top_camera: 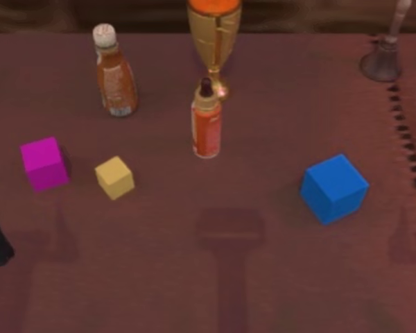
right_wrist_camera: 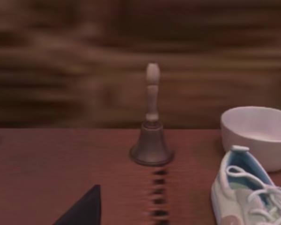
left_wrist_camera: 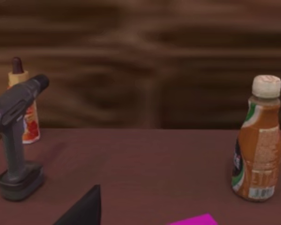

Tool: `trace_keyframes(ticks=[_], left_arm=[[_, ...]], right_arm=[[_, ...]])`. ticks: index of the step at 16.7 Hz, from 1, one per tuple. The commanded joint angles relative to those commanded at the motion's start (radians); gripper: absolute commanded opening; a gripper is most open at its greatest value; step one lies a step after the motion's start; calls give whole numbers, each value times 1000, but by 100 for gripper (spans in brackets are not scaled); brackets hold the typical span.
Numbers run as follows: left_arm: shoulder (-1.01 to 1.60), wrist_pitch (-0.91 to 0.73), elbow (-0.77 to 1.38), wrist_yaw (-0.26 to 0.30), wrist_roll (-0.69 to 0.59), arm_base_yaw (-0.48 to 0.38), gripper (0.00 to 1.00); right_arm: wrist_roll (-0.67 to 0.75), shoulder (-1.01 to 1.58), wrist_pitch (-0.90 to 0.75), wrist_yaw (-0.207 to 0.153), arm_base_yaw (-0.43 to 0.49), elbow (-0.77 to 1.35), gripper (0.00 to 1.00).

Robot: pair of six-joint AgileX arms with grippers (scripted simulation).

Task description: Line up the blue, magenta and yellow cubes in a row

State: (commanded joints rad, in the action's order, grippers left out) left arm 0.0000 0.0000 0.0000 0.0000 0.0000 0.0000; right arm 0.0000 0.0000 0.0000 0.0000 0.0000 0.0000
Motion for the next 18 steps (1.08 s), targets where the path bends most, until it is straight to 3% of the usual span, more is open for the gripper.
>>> trace_keyframes(ticks=[4, 8, 18], left_arm=[[30, -20, 30, 1, 11, -7, 100], [218, -134, 209, 3, 72, -40, 100], [1257, -653, 980, 0, 341, -176, 100]], right_arm=[[0, 0, 0, 0, 0, 0, 100], [0, 0, 0, 0, 0, 0, 100], [0, 0, 0, 0, 0, 0, 100]])
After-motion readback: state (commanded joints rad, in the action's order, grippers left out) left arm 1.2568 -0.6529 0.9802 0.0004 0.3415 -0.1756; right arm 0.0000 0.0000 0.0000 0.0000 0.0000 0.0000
